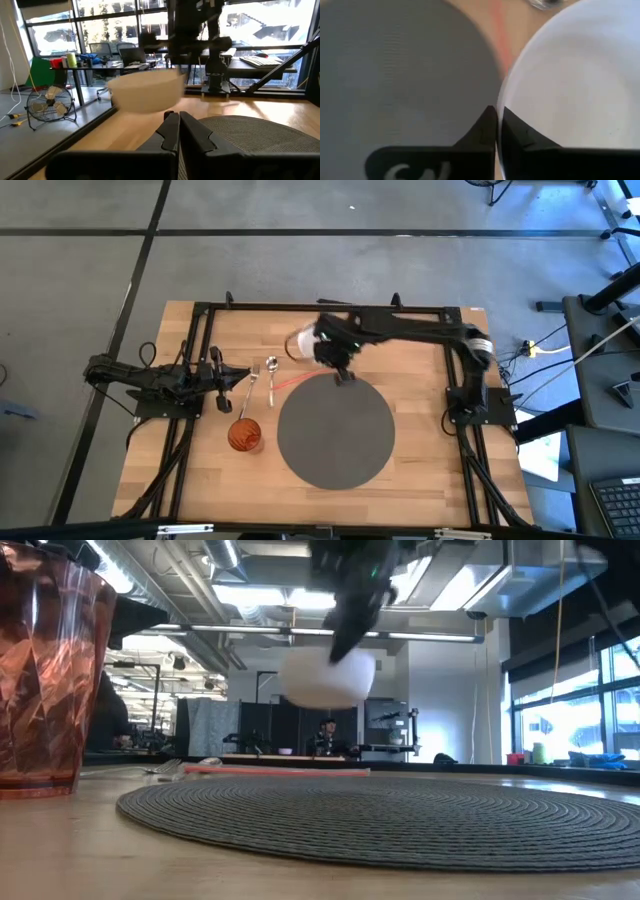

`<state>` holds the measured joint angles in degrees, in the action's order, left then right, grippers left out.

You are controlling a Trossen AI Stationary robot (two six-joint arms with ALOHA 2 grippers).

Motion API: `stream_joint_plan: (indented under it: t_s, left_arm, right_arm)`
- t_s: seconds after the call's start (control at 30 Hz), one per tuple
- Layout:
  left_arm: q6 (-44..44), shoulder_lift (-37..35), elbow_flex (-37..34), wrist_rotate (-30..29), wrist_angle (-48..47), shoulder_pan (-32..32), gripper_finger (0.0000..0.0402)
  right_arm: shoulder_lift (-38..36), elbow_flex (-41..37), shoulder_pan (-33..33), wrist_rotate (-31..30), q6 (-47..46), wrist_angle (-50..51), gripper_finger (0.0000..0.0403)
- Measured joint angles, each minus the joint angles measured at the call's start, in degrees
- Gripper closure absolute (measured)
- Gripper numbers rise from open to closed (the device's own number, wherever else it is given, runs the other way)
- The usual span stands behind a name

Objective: Pick & Place Utensil
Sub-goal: Put the white bowl on the gray mat

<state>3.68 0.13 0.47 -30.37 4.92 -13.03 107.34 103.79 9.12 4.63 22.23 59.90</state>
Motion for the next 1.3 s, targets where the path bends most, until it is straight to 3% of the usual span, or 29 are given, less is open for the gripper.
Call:
stream_joint_plan:
  t_s: [0.17, 0.27, 0.4, 0.5, 0.97, 1.3]
  left_arm:
    - [0.0, 0.0, 0.0, 0.0, 0.0, 0.0, 0.0398]
    - [0.0, 0.0, 0.0, 0.0, 0.0, 0.0, 0.0398]
    - [0.0, 0.0, 0.0, 0.0, 0.0, 0.0, 0.0398]
    - [0.0, 0.0, 0.0, 0.0, 0.0, 0.0, 0.0398]
    - [0.1, 0.0, 0.0, 0.0, 0.0, 0.0, 0.0398]
    - [1.1, 0.0, 0.0, -0.1, 0.0, 0.0, 0.0398]
  right_arm:
    - [-10.6, -11.7, -9.8, 0.5, -6.5, -3.1, 0.0399]
    - [-16.7, -22.3, -15.3, -0.7, -11.9, -11.0, 0.0399]
    - [-22.1, -34.6, -21.9, -6.9, -17.1, -20.9, 0.0399]
    - [-22.5, -39.5, -25.4, -11.2, -18.7, -23.6, 0.0399]
    - [-8.1, -36.6, -28.1, -9.2, -24.9, -28.1, 0.0399]
    - [-5.4, -36.2, -29.3, -7.9, -26.3, -30.2, 0.0399]
